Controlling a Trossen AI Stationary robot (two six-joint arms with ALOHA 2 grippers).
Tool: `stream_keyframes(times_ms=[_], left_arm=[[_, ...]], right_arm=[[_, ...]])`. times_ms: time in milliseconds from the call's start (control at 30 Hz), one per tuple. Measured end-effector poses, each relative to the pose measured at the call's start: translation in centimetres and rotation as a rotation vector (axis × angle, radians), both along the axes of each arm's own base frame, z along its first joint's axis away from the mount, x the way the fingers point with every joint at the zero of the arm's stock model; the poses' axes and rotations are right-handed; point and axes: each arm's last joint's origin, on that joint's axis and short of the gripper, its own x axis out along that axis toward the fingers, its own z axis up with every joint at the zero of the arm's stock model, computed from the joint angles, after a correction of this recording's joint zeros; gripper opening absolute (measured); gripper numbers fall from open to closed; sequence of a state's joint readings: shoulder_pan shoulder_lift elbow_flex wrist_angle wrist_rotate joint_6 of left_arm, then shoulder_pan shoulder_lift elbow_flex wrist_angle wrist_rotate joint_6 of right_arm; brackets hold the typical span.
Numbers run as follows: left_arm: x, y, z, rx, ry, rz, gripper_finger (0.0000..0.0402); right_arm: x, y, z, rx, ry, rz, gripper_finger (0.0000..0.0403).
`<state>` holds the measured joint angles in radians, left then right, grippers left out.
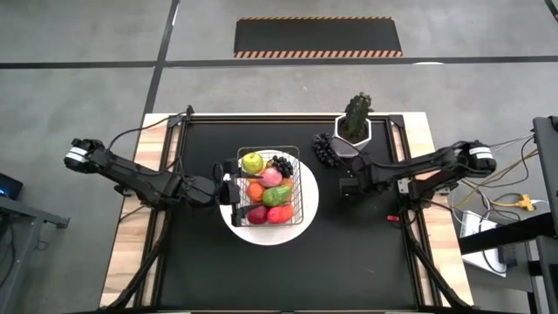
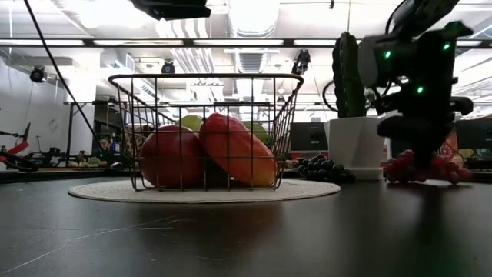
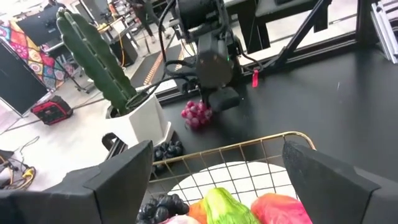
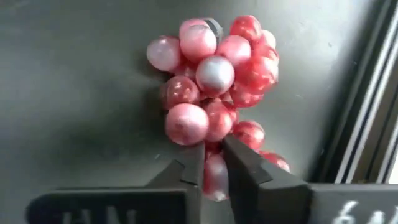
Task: Build produce basket
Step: Put the red grapes into the wire basket
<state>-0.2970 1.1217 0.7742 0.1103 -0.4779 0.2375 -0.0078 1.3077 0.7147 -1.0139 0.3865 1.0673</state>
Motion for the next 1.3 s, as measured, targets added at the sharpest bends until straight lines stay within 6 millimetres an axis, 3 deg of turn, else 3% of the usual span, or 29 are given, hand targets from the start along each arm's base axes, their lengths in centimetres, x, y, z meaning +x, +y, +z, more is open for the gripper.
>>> stream_keyframes(times_ms=[267,433,600,800,1033,1300], left_arm=[[-0.9,0.3,-0.4,-0.021,-0.015,0.026,0.0338],[-1.8,0.8,-0.5,-0.039,-0.039,0.09,0.0338],[-2.4,1.0,-0.5,-0.063,-0.055,0.096,0.0338],[-3.3,1.3,-0.9,-0.066,-0.066,0.104,0.0338],[-3.9,1.4,-0.4,-0.099,-0.101,0.117,0.0338],[-4.6,1.7,0.3,-0.142,-0.149,0.148,0.0338]], right_arm=[[-0.2,2.2,3.4,0.122,-0.157,0.208,0.0018],[0.5,3.3,6.2,0.115,-0.389,0.375,0.0018],[2.6,4.1,9.1,0.027,-0.739,0.615,0.0018],[6.2,4.7,11.6,-0.226,-1.047,0.886,0.0018],[10.7,5.3,11.2,-0.438,-1.199,0.995,0.0018],[15.8,4.7,9.2,-0.387,-1.014,0.975,0.0018]])
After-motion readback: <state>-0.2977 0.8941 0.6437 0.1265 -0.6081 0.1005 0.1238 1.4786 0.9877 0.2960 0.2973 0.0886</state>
